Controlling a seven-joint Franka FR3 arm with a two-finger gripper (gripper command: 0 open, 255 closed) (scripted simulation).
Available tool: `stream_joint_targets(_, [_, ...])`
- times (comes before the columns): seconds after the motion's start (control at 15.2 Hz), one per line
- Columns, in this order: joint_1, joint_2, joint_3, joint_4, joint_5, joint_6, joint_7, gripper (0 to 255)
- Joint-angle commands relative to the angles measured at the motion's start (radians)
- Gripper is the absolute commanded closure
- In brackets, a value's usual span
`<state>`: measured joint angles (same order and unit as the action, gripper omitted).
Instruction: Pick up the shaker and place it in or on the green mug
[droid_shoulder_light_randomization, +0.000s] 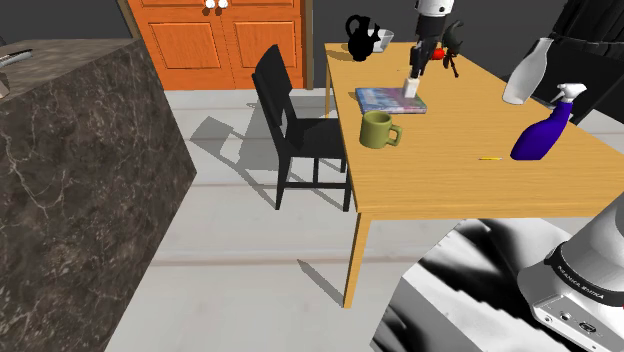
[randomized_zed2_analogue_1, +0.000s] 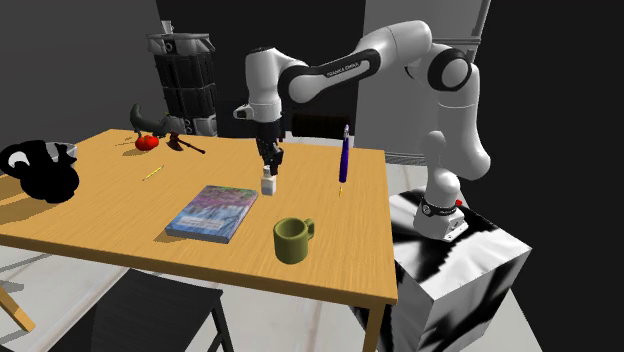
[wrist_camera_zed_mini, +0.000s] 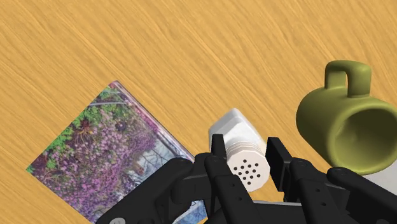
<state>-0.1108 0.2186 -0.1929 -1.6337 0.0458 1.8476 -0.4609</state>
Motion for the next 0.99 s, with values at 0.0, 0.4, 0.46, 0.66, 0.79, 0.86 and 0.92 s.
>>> stream_joint_targets(0.0, [0.000, -0.004, -0.001, 0.020, -0.001, -0.024, 0.000, 255])
stream_joint_targets(0.4, [-0.002, -0.005, -0.002, 0.100, -0.002, -0.105, 0.001, 255])
stream_joint_targets(0.46, [-0.002, -0.004, -0.002, 0.114, -0.002, -0.119, 0.001, 255])
stream_joint_targets(0.66, [0.025, -0.039, 0.013, 0.093, -0.011, -0.130, 0.044, 255])
stream_joint_targets(0.79, [0.052, -0.070, 0.030, 0.069, -0.019, -0.138, 0.088, 255])
stream_joint_targets(0.86, [0.065, -0.084, 0.039, 0.060, -0.023, -0.142, 0.110, 255])
stream_joint_targets(0.92, [0.078, -0.098, 0.048, 0.052, -0.026, -0.147, 0.132, 255])
